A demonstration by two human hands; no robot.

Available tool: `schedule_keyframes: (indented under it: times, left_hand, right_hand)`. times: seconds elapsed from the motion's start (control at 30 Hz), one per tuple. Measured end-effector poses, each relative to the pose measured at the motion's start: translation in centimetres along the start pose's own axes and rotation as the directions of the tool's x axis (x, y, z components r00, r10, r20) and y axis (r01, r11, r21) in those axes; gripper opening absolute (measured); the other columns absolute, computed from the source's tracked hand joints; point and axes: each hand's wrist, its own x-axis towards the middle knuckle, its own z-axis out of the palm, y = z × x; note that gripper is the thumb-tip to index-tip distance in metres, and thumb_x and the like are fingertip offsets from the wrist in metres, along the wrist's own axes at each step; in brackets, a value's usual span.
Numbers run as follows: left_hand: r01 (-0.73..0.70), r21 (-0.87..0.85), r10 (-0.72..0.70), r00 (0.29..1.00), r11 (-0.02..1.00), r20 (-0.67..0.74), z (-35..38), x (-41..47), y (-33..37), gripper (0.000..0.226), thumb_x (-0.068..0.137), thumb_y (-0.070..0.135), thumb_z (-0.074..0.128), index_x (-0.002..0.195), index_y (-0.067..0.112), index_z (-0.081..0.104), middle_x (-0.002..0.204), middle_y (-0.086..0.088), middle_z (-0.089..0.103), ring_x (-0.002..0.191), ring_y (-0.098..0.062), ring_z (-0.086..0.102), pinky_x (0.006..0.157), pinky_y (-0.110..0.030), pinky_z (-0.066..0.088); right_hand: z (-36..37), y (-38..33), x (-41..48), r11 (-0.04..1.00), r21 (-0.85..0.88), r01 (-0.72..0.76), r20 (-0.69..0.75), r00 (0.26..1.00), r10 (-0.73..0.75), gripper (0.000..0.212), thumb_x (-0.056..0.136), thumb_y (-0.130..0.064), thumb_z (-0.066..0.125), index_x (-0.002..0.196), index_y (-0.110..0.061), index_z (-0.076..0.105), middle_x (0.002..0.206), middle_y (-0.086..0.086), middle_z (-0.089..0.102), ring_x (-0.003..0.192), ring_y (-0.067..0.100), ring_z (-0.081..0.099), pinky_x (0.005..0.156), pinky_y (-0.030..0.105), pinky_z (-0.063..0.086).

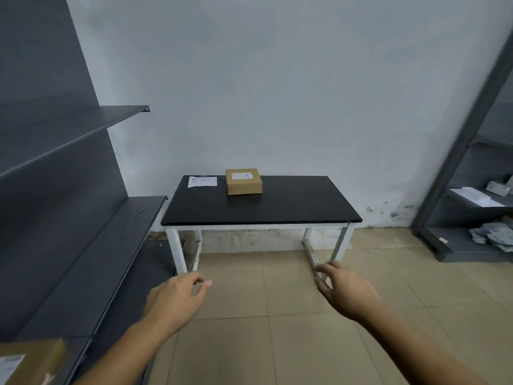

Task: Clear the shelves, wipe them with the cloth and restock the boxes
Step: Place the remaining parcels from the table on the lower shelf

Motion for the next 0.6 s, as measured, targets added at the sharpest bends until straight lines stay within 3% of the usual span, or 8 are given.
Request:
schedule_keyframes:
  times: [0.1,0.37,0.6]
  left_hand:
    - [0.01,0.008,-0.01,1.0,1.0,-0.011,0.2,4.1,1.4,0.034,0.099,0.063,0.037,0.103,0.039,0.061,0.096,0.019,0.065,0.085,-0.005,0.06,0.07,-0.029,0.045]
    - [0.027,0.012,-0.027,1.0,1.0,-0.003,1.7,14.7,2.0,0.031,0.099,0.062,0.038,0.105,0.04,0.06,0.097,0.019,0.065,0.084,-0.001,0.058,0.065,-0.026,0.04]
    - [0.048,0.0,-0.048,0.999,0.999,0.019,3.5,26.1,-0.1,0.032,0.099,0.064,0.036,0.109,0.043,0.059,0.104,0.02,0.064,0.09,-0.003,0.059,0.072,-0.027,0.044]
  right_hand:
    - [-0.6,0.8,4.9,1.0,0.003,0.009,0.005,1.0,-0.009,0.042,0.104,-0.047,0.041,0.141,-0.032,0.054,0.142,-0.009,0.052,0.118,0.014,0.059,0.082,0.027,0.046]
    - [-0.3,1.7,16.5,0.998,-0.001,0.068,0.007,0.998,-0.068,0.042,0.105,-0.046,0.042,0.142,-0.029,0.053,0.142,-0.005,0.052,0.118,0.015,0.059,0.091,0.028,0.05]
    - [1.2,1.8,28.1,0.998,-0.009,0.055,-0.007,0.998,-0.055,0.041,0.103,-0.046,0.044,0.14,-0.032,0.054,0.143,-0.008,0.051,0.119,0.015,0.058,0.084,0.028,0.047]
